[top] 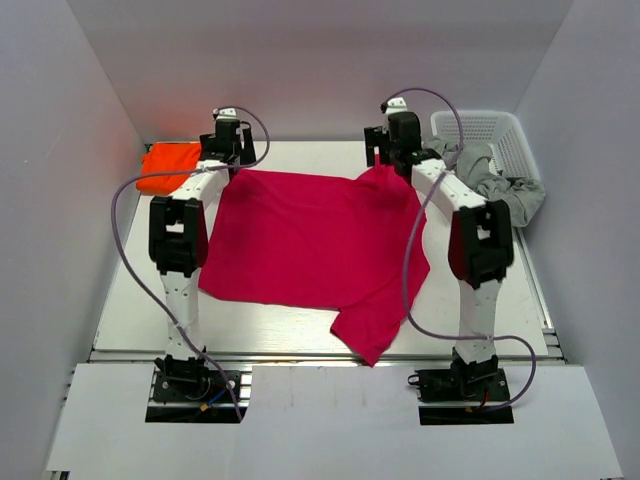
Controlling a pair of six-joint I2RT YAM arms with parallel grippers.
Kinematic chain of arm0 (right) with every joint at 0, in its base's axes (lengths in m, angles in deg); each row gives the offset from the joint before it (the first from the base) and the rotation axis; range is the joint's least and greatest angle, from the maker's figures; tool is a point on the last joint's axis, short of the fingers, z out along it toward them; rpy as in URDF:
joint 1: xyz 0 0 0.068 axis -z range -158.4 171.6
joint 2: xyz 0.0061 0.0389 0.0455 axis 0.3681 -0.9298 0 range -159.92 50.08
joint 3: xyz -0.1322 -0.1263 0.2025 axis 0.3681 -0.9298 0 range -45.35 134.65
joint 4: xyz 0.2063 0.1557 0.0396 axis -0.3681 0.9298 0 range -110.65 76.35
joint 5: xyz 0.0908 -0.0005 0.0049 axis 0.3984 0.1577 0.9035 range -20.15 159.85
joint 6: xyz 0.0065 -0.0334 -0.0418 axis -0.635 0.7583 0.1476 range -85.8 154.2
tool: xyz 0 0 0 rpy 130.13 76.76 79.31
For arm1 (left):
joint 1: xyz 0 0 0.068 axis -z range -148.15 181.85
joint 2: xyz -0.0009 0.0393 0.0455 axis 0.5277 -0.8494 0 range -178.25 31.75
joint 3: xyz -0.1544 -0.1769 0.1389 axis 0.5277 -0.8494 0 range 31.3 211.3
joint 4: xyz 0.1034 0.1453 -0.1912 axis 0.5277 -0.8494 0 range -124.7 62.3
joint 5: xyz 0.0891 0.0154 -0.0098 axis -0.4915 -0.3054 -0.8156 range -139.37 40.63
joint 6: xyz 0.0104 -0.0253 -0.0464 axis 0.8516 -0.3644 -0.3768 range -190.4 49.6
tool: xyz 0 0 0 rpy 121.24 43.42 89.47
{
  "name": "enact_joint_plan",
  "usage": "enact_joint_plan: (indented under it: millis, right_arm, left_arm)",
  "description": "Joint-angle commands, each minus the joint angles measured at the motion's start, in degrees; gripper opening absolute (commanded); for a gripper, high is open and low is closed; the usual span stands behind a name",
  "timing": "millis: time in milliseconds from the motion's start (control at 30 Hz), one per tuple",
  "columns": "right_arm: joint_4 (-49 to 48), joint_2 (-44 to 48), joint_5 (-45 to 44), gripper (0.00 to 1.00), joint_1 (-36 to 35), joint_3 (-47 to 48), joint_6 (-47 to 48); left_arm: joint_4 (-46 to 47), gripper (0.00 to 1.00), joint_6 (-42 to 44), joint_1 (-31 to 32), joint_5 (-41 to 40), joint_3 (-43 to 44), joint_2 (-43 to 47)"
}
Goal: Fold and stack the t-shirts
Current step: Flatten out the tshirt
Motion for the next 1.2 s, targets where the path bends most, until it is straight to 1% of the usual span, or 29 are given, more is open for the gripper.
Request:
enact_joint_plan:
  millis: [0,33,67,100,133,167,200,233,267,300,333,367,400,433,467,500,533,567,600,667,700,800,900,967,1167]
  right_arm:
    - [4.4,11.4,8.9,0.9,-0.4,-8.0,-6.2]
    - [5.4,14.1,9.3,0.9,-0.2,-9.9,-7.7]
    - [7.0,15.4,9.3,0.9,-0.4,-13.8,-12.0]
    - [7.7,17.7,10.1,0.9,-0.4,-16.0,-13.7]
    - [8.3,20.5,10.6,0.9,-0.5,-20.5,-15.1]
    - [8.8,21.7,11.0,0.9,-0.5,-25.3,-16.4]
    - [8.8,25.6,12.1,0.9,-0.4,-27.7,-19.4]
    - [8.7,26.6,12.3,0.9,-0.3,-30.1,-20.2]
    - [9.5,27.8,12.7,0.9,-0.4,-35.7,-21.6]
    - [9.9,29.7,13.0,0.9,-0.2,-37.4,-22.8]
    - [10.7,31.9,12.8,0.9,-0.3,-39.1,-23.8]
    - [11.3,33.0,12.5,0.9,-0.1,-44.3,-24.3]
    - [11.1,35.3,12.3,0.9,-0.2,-46.1,-25.1]
    - [10.9,37.9,12.6,0.9,-0.2,-48.0,-26.2]
    - [10.7,40.3,12.7,0.9,-0.1,-53.0,-26.7]
    - [9.4,41.3,15.4,0.9,-0.1,-54.6,-27.3]
    - [9.2,44.2,16.3,0.9,-0.1,-57.4,-27.5]
    - [8.6,45.1,17.3,0.9,0.0,-60.2,-27.7]
    - [6.9,45.7,21.0,0.9,-0.2,-61.4,-27.5]
    - [4.4,46.8,21.8,0.9,0.0,-64.9,-28.1]
    - [3.2,46.7,21.7,0.9,-0.1,-65.4,-28.2]
    - [1.8,44.0,19.5,0.9,0.1,-65.7,-28.2]
    - [6.0,40.2,14.3,0.9,0.2,-62.5,-29.6]
    - [8.2,37.8,9.3,0.9,0.6,-62.4,-32.3]
    - [11.7,33.1,5.0,0.9,3.9,-60.5,-35.0]
  left_arm:
    - [-0.9,1.0,-0.7,1.5,6.3,-6.4,13.0]
    - [-1.7,1.0,-1.5,1.5,7.5,-8.3,14.6]
    - [-2.4,1.0,-1.5,2.0,9.3,-10.3,16.1]
    - [-2.4,1.0,-2.1,2.0,11.7,-12.6,17.8]
    - [-2.4,1.0,-3.0,2.0,14.8,-17.7,19.5]
    - [-2.4,1.0,-3.0,2.0,15.4,-20.3,22.9]
    - [-2.4,1.0,-3.8,2.0,15.4,-25.4,24.7]
    - [-2.4,1.0,-4.9,2.0,15.4,-27.8,26.4]
    - [-2.4,1.0,-4.9,2.0,15.4,-30.1,28.1]
    - [-2.4,1.0,-5.6,2.0,15.4,-34.5,31.4]
    - [-2.4,1.0,-6.4,2.0,15.4,-36.6,33.2]
    - [-2.4,1.0,-6.4,2.0,15.4,-38.7,34.8]
    - [-2.4,1.0,-7.2,2.0,16.1,-42.7,36.4]
    - [-2.4,1.0,-7.8,2.0,16.1,-44.7,38.0]
    - [-2.4,1.0,-8.4,2.0,17.0,-46.8,41.2]
    - [-1.8,1.0,-8.5,2.0,18.3,-51.2,42.8]
    - [-1.3,1.0,-9.3,2.0,18.4,-53.3,44.2]
    - [-0.7,1.0,-10.6,2.0,18.9,-55.0,45.4]
    - [-0.2,1.0,-10.6,2.0,19.4,-58.3,47.8]
    - [1.7,1.0,-11.2,2.0,19.4,-61.0,49.7]
    - [2.2,1.0,-11.2,2.0,19.4,-63.3,51.0]
    - [2.3,1.0,-12.7,1.5,19.4,-65.1,51.0]
    - [1.1,1.0,-14.2,1.0,18.6,-66.5,51.0]
    - [-0.5,1.0,-16.0,1.0,15.4,-67.3,50.5]
    - [-1.7,1.0,-19.6,1.0,15.6,-73.4,54.3]
